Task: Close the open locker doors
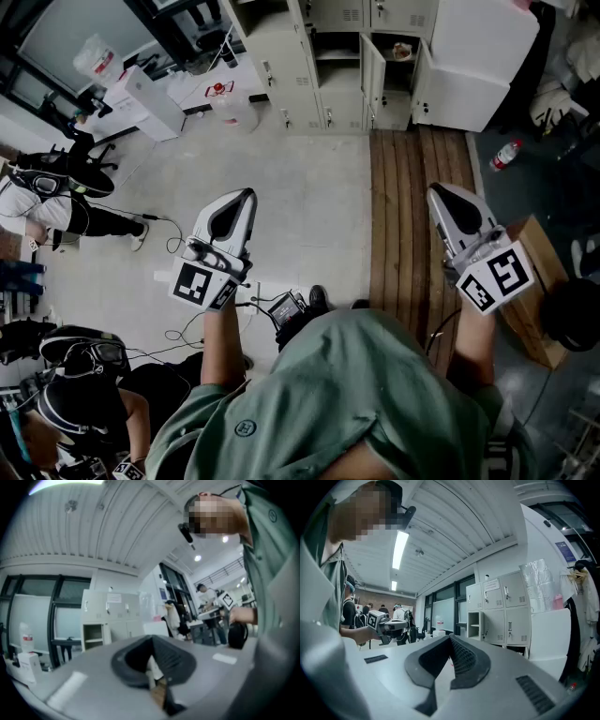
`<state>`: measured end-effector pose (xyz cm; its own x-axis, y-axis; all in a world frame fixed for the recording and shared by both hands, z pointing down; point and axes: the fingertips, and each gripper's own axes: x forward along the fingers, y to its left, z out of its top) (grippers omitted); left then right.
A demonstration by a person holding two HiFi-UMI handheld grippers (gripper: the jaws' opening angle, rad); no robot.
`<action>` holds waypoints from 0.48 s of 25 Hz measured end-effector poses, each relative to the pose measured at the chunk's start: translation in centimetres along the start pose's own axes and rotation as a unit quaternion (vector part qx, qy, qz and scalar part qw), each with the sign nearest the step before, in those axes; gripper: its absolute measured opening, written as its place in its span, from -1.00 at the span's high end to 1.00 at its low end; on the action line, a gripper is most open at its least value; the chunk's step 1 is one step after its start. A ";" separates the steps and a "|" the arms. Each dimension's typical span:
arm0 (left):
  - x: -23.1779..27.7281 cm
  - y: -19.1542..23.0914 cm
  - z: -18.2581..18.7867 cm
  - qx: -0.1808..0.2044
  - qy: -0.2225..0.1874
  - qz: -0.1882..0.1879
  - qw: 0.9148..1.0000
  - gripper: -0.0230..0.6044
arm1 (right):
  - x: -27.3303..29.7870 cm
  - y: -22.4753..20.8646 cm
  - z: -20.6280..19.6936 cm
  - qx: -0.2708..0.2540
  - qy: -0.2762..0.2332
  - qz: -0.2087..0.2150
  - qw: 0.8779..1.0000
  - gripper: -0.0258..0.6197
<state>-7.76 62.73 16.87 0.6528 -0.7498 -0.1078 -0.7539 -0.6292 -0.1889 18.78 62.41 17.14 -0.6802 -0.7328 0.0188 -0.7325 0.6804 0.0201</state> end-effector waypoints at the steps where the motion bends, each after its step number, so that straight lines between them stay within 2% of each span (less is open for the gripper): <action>1: -0.1 0.2 -0.6 0.004 0.009 0.004 1.000 0.93 | 0.1 0.0 -0.2 0.000 0.000 0.000 1.000 0.91; 4: -0.1 0.5 -1.5 0.009 0.024 0.006 1.000 0.93 | 0.4 -0.1 -0.6 0.000 0.001 0.000 1.000 0.91; 12: 0.8 1.8 -2.3 0.005 0.026 -0.002 1.000 0.93 | 2.1 -0.8 -0.9 0.004 0.006 -0.003 1.000 0.91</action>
<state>-8.77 60.48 18.68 0.6506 -0.7574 -0.0555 -0.7506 -0.6301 -0.1990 17.93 60.36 18.07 -0.6756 -0.7366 0.0309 -0.7367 0.6762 0.0126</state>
